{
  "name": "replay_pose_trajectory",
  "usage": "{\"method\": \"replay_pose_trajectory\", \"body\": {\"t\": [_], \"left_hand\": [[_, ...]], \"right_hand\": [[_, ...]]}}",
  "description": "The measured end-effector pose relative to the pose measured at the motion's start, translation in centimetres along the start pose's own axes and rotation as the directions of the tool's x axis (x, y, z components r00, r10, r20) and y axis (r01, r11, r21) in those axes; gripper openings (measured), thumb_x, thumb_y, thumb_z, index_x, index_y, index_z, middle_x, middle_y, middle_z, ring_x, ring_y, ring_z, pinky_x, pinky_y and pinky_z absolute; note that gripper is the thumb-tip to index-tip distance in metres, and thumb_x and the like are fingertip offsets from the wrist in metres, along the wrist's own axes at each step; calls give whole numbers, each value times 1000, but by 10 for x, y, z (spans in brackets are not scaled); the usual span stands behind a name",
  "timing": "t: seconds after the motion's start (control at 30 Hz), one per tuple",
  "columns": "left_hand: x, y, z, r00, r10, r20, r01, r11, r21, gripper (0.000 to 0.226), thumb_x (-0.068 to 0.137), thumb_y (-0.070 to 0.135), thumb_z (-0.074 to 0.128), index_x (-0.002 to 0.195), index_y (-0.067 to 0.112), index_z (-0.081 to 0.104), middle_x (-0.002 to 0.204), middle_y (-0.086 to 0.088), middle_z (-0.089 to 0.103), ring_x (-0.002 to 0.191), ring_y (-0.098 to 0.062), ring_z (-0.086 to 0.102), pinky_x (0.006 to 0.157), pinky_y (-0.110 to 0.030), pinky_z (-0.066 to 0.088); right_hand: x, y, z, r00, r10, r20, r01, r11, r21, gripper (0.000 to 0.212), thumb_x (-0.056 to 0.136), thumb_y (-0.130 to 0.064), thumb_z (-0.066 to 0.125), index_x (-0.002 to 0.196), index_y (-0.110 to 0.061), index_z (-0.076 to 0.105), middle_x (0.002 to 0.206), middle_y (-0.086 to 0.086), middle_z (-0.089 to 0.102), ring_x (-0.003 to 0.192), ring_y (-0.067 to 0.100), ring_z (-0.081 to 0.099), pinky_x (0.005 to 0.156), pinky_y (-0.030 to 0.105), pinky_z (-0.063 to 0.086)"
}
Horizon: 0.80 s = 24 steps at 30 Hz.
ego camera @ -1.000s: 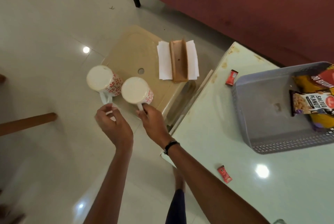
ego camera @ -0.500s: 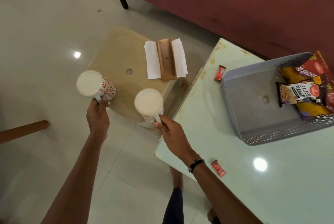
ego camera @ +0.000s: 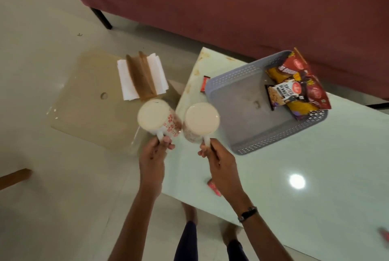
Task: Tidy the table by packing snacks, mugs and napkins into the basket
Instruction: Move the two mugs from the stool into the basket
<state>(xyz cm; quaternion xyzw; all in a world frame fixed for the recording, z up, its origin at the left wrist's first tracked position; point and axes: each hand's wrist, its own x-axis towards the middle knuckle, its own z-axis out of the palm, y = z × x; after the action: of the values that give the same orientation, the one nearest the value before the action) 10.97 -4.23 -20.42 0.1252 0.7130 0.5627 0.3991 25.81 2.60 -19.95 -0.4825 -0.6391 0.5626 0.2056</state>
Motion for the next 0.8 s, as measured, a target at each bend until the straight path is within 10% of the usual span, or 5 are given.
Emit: {"method": "replay_pose_trajectory", "body": {"t": [0.3,0.8], "left_hand": [[26,14,170,956,46,291,-87,988,130,13,90,25,59,79,27,64,68,6,66,74,-13,59,73,-38,48],[91,-40,270,960,-18,281,-83,935,344,15,92,18,55,92,7,66,75,2,62,74,-9,55,60,-11,42]], "right_hand": [[19,43,-140,944,-16,-328,-33,989,-145,14,97,-14,50,90,-4,57,82,8,67,72,4,57,59,6,38],[63,107,-194,952,-74,-298,15,980,-197,17,97,-13,49,90,0,57,84,4,68,76,13,62,62,3,41]]}}
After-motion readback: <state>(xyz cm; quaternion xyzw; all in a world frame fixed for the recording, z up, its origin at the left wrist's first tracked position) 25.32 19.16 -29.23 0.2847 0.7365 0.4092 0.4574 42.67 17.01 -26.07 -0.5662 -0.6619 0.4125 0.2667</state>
